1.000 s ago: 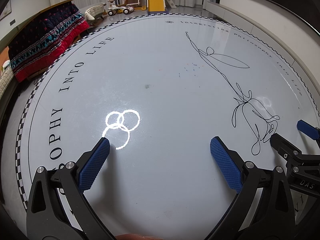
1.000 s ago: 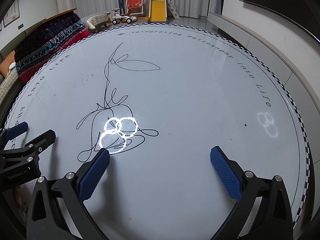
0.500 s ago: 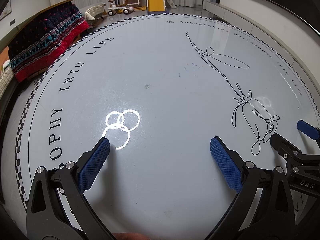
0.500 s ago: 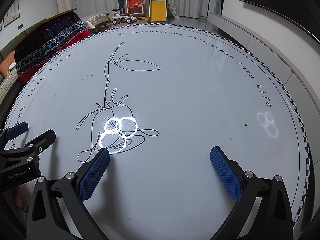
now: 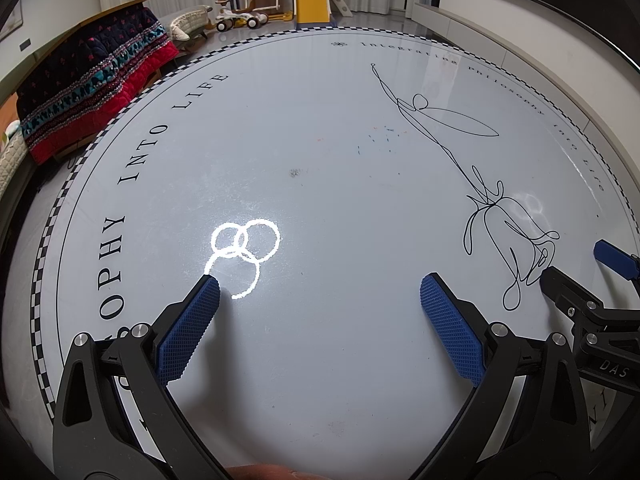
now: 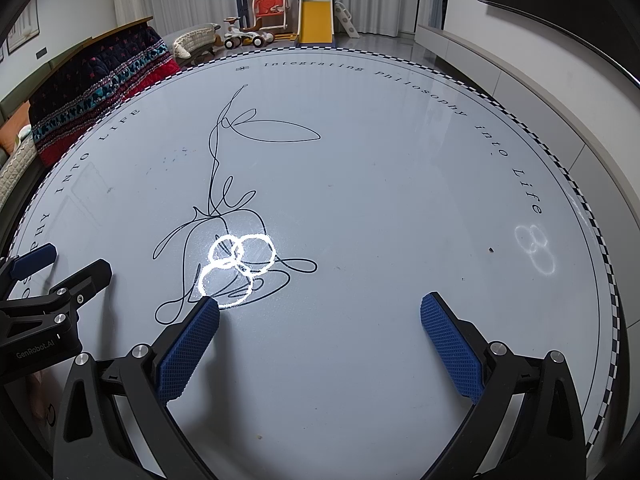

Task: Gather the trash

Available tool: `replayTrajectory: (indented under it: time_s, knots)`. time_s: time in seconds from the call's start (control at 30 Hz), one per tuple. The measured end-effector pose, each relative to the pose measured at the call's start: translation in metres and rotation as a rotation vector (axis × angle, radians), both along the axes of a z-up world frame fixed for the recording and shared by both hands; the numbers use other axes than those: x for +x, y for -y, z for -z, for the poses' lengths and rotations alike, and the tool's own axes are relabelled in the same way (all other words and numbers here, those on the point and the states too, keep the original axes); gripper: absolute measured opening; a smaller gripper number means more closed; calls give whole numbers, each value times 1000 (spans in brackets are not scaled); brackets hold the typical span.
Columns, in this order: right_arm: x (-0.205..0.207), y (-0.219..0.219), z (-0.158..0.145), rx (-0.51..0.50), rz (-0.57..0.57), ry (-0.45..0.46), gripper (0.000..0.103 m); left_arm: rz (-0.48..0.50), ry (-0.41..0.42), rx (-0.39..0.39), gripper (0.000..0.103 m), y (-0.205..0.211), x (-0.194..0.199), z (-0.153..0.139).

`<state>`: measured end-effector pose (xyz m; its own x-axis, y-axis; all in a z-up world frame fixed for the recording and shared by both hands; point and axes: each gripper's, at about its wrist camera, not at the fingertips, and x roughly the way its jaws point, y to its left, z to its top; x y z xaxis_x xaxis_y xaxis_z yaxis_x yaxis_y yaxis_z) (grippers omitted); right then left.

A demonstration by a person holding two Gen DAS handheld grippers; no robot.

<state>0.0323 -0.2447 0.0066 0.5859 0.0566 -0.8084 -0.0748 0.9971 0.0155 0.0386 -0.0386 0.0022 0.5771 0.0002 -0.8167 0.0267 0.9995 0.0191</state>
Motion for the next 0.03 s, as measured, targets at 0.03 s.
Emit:
replayTrajectory:
  time_s: [0.03]
  knots:
    - [0, 0, 0, 0, 0, 0, 100, 0, 0, 0, 97, 0, 0, 0]
